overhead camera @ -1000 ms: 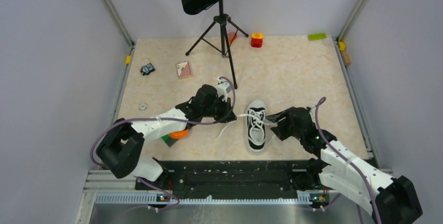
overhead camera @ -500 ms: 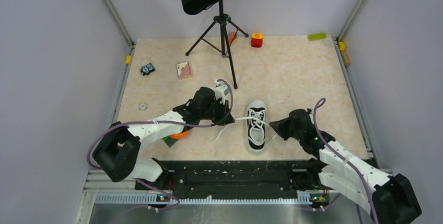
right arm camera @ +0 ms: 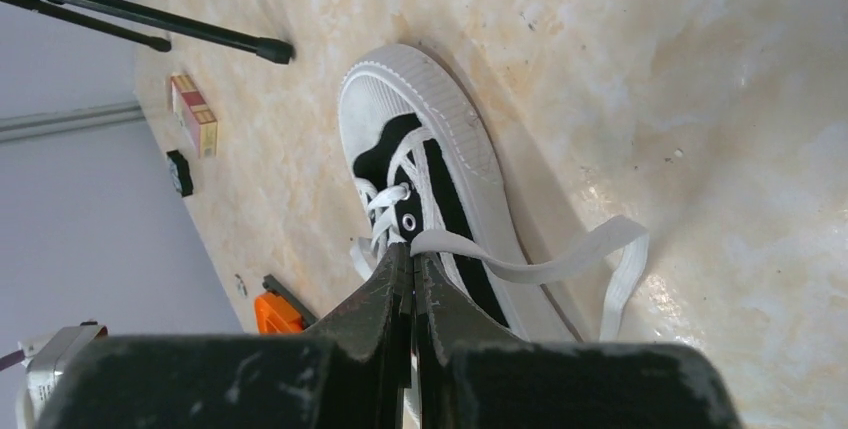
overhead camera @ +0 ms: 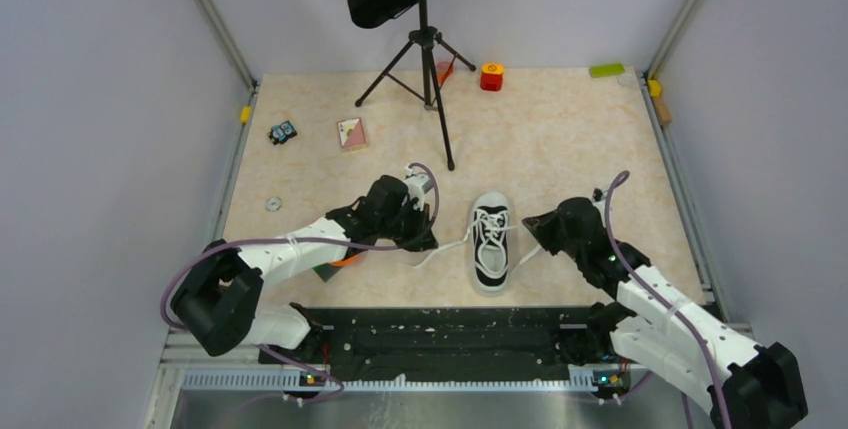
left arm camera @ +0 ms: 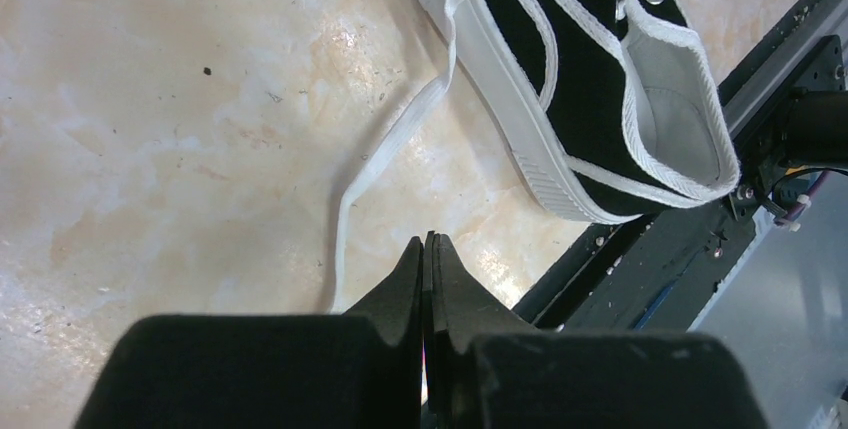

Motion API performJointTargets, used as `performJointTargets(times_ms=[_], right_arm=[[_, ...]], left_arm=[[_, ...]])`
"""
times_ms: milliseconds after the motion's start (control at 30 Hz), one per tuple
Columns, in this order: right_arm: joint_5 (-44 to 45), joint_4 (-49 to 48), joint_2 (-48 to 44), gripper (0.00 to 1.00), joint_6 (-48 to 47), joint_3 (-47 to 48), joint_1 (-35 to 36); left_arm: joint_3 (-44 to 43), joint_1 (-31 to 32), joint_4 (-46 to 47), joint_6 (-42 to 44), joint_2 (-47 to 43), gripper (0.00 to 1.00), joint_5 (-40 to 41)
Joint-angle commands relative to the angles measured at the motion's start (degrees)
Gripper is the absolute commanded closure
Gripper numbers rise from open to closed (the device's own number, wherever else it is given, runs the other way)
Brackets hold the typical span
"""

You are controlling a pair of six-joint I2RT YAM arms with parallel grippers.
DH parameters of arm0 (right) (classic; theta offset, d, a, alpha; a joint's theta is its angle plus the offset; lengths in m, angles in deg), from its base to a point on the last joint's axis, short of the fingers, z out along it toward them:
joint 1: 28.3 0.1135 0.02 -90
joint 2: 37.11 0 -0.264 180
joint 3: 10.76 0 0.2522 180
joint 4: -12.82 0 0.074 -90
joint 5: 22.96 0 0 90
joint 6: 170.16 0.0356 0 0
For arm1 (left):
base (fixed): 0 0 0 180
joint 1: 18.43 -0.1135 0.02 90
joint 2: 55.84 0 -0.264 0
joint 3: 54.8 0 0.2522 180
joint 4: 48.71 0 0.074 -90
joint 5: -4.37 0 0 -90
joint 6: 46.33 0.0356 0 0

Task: Tie the shoes
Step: Tie the shoelace on the shoe.

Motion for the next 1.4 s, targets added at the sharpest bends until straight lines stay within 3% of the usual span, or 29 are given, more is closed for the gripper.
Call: performJointTargets(times_ms=[0, 133, 200, 300, 433, 567, 867, 1200, 1300, 1367], right_arm=[[1.44, -0.93, 1.22, 1.00, -5.04, 3.63, -0.57], [0.46, -2.37, 2.36, 1.00, -5.47, 3.27, -0.53], [0.41, -2.50, 2.31, 1.00, -5.50, 3.28, -0.57], [0.41, -2.19, 2.02, 1.00, -5.83, 3.39, -0.55], [0.17, -2.15, 1.86, 1.00, -5.91, 3.22, -0.58], [-0.22, -2.51, 1.87, 1.00, -5.75, 3.24, -0.53], [-0.58, -1.54, 2.17, 1.00, -5.42, 3.53, -0.58], [-0.96, -1.62, 2.16, 1.00, -5.16, 3.49, -0.58], [-0.87, -1.41, 2.00, 1.00, -5.11, 3.48, -0.58], [-0.69, -1.29, 1.86, 1.00, -5.13, 3.49, -0.52]], left_arm=[[-0.65, -0.02, 0.80, -0.50, -1.07, 1.00, -0.77], [-3.93, -0.01, 4.66, -0.30, 2.22, 0.97, -2.24], [-6.73, 0.04, 4.45, 0.50, 5.74, 0.79, -2.39], [-10.44, 0.78, 2.56, 2.94, 10.42, 0.66, -1.73], [-13.44, 2.49, 2.50, 7.38, 15.17, 0.64, -0.39], [-14.53, 2.79, 3.04, 12.33, 18.97, 0.63, -5.09], [-9.00, 6.74, 13.30, 23.25, 17.83, 0.44, 2.42], [-9.97, 8.09, 16.25, 23.80, 22.47, 0.50, 7.78], [-10.57, 8.21, 15.81, 23.76, 23.74, 0.59, 9.52], [-10.73, 8.14, 15.21, 23.80, 24.09, 0.72, 11.20]])
